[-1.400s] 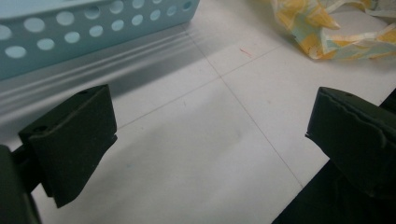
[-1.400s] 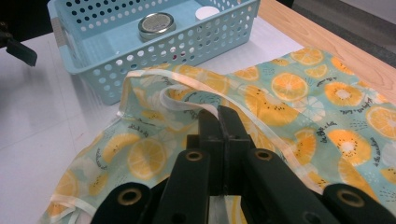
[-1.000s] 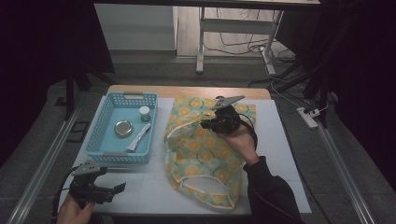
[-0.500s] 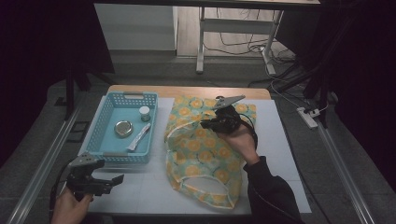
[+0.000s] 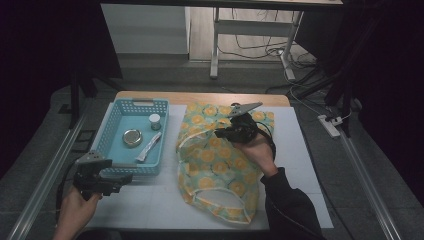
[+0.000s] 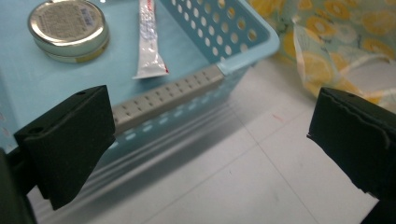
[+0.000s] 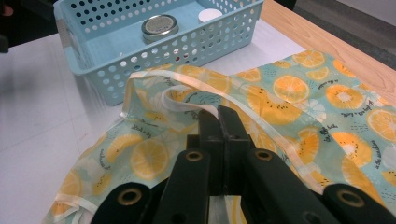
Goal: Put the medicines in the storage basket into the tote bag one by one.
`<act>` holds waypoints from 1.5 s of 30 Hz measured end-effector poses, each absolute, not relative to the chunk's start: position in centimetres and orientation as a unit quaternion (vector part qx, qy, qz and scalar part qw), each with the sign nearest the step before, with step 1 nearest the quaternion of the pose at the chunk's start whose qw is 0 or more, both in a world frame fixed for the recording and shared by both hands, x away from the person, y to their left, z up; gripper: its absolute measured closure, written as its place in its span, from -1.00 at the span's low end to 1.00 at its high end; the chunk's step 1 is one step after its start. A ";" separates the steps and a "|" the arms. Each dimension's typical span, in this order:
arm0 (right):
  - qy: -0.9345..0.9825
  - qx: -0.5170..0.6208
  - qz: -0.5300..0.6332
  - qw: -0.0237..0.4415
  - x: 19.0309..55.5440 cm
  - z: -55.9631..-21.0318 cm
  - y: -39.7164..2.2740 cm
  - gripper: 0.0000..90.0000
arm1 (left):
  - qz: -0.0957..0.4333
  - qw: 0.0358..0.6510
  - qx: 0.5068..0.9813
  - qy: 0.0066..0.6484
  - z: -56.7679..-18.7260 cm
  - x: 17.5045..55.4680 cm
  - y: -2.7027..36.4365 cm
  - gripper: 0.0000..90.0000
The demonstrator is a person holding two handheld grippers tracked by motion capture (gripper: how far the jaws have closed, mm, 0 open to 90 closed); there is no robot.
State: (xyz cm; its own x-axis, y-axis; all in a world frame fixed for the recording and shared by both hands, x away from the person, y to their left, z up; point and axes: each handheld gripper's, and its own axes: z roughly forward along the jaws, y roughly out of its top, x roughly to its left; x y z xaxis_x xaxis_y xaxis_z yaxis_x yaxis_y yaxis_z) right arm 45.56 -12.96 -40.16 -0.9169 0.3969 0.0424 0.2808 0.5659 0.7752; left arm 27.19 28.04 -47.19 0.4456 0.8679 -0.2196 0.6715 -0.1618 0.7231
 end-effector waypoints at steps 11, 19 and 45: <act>0.882 0.190 0.426 0.069 45.5 -40.0 -13.0 1.00 | 0.138 0.378 0.762 0.507 -46.8 29.7 28.0 -1.00; 0.882 0.190 0.426 0.070 45.4 -40.0 -13.0 1.00 | 0.130 0.383 0.760 0.508 -46.5 31.4 28.4 -0.98; 0.880 0.189 0.430 0.073 45.4 -39.8 -13.1 1.00 | 0.135 0.385 0.755 0.513 -46.2 37.6 28.9 -0.98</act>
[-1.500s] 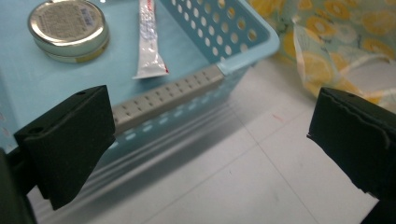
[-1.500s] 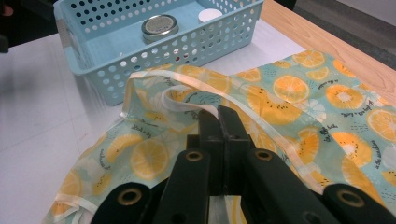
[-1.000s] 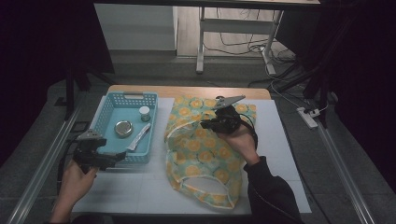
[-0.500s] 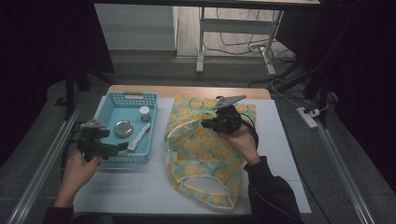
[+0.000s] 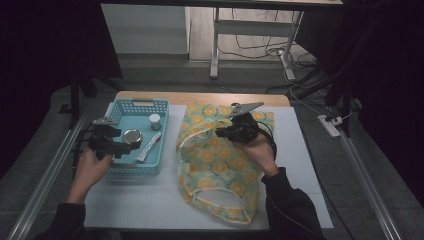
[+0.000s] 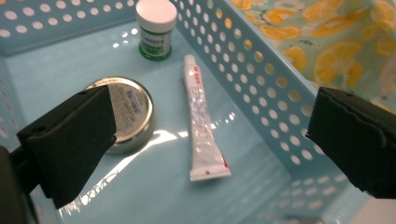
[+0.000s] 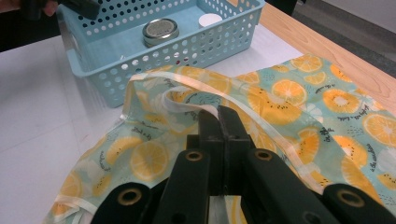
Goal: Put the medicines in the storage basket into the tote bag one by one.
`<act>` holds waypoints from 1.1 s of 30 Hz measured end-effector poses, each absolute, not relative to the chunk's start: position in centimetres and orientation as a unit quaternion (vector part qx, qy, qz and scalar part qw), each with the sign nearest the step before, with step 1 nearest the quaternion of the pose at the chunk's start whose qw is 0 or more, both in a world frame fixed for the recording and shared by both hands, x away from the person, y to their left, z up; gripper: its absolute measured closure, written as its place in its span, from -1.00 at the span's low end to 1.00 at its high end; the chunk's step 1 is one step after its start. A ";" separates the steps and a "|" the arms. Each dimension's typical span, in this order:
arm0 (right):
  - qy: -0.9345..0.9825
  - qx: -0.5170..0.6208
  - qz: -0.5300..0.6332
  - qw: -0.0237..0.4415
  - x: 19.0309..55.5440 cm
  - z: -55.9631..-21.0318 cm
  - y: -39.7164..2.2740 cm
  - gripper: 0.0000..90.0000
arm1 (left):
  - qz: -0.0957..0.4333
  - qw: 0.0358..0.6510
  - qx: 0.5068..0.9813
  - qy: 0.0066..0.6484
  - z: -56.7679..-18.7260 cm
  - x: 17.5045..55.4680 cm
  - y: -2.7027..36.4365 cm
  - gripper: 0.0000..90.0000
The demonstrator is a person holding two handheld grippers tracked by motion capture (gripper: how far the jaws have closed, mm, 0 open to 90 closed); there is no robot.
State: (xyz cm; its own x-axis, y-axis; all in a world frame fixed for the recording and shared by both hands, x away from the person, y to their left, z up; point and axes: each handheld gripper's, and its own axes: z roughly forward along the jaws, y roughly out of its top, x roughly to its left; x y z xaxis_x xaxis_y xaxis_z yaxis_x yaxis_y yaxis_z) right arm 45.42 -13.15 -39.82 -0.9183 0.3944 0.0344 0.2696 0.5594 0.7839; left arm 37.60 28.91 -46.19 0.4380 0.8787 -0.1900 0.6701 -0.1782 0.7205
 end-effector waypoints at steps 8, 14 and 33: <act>0.879 0.188 0.432 0.073 45.4 -39.8 -13.2 1.00 | 0.145 0.349 0.755 0.536 -46.7 40.3 29.0 -0.98; 0.879 0.188 0.432 0.073 45.4 -39.7 -13.3 1.00 | 0.133 0.328 0.756 0.551 -47.4 42.0 29.3 -0.98; 0.880 0.187 0.431 0.068 45.5 -39.9 -13.2 1.00 | 0.105 0.254 0.777 0.567 -50.1 45.6 29.4 -1.00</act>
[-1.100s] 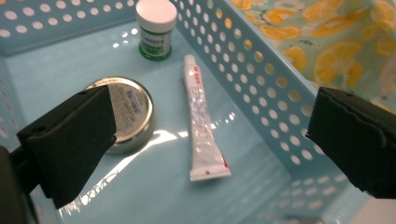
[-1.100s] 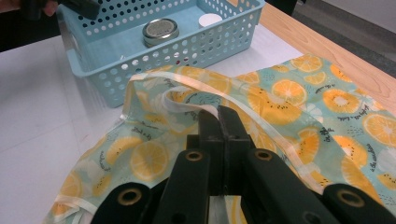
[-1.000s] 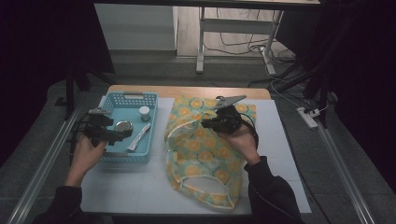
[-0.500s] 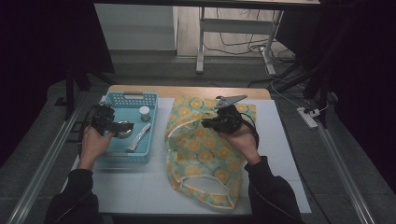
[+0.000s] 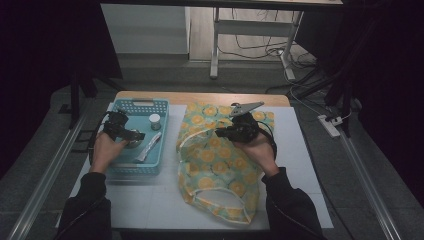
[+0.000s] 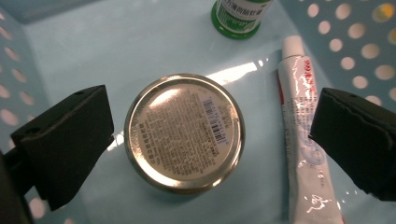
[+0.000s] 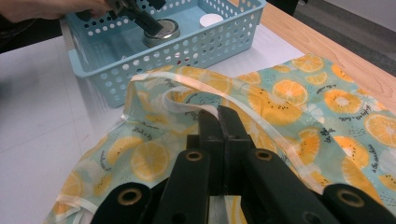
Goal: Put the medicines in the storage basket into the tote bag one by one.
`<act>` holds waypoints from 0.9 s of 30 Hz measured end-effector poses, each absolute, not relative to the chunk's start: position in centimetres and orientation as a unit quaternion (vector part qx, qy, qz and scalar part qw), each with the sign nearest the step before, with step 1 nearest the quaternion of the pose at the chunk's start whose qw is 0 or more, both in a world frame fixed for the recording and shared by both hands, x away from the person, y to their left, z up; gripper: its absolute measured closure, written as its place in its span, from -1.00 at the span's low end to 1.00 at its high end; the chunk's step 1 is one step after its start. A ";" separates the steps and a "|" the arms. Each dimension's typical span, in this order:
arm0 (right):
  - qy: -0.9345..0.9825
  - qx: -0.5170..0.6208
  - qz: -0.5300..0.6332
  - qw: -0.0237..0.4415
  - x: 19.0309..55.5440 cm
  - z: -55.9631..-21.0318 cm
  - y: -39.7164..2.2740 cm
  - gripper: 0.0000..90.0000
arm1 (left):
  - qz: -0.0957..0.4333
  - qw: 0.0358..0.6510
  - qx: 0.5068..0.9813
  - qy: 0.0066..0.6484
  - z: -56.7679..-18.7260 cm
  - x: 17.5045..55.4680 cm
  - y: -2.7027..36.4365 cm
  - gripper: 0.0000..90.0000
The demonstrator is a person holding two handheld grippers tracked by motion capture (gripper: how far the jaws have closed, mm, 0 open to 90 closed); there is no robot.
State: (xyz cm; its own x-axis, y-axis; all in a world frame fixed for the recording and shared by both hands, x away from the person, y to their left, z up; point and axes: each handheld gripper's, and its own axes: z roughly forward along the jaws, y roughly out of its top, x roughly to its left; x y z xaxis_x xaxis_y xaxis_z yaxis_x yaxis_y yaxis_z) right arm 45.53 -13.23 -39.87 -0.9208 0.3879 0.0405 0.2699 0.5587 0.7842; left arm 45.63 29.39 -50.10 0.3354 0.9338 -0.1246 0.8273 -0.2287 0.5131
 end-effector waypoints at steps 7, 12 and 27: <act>0.880 0.188 0.431 0.065 45.6 -40.0 -13.2 1.00 | 0.086 0.220 0.785 0.573 -51.2 46.6 29.2 -1.00; 0.881 0.187 0.430 0.064 45.6 -40.1 -13.1 1.00 | 0.074 0.195 0.793 0.573 -51.8 47.1 28.8 -1.00; 0.881 0.189 0.429 0.064 45.9 -40.4 -13.2 1.00 | 0.066 0.145 0.785 0.599 -52.1 47.6 28.5 -0.55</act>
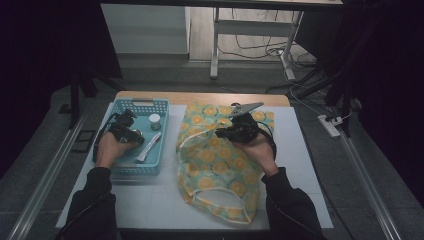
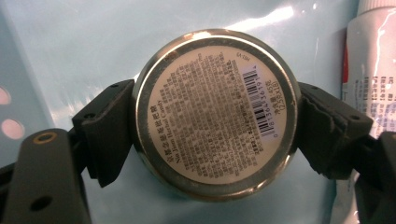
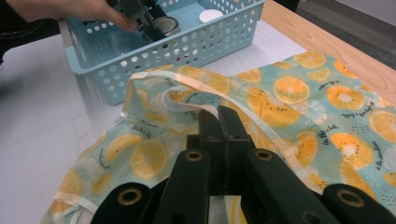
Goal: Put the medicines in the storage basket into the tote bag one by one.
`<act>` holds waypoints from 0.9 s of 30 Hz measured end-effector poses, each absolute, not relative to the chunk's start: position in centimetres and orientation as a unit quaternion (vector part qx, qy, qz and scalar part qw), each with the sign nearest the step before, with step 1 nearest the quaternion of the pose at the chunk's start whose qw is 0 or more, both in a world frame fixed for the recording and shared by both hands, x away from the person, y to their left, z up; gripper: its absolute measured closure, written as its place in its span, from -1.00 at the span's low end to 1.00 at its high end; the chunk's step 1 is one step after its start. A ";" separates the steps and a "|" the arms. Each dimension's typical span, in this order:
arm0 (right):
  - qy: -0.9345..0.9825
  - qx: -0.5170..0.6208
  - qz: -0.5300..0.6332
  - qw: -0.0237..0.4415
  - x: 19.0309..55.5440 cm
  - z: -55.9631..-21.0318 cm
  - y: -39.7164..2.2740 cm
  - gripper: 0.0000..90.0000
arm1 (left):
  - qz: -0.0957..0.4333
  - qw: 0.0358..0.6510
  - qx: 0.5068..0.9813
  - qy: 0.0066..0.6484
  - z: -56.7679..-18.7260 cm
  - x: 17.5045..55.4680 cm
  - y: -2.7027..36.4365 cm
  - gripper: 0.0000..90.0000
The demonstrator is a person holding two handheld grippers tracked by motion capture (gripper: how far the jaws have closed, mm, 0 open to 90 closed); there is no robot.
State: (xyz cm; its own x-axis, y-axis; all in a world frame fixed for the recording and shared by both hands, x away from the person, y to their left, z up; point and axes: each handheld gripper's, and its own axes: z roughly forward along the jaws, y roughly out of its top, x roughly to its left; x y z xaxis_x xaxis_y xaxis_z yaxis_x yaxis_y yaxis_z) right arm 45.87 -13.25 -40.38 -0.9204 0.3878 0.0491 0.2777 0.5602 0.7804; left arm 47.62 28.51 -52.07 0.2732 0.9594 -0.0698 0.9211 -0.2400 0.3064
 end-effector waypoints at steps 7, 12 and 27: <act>0.880 0.189 0.431 0.067 45.9 -40.3 -13.4 1.00 | 0.069 0.155 0.777 0.606 -51.5 47.5 28.7 -0.55; 0.879 0.189 0.433 0.071 45.9 -40.3 -13.4 1.00 | 0.068 0.173 0.778 0.601 -50.8 47.3 28.7 -0.55; 0.875 0.186 0.441 0.074 45.8 -40.0 -13.6 1.00 | 0.091 0.238 0.798 0.546 -47.3 45.4 27.2 -0.55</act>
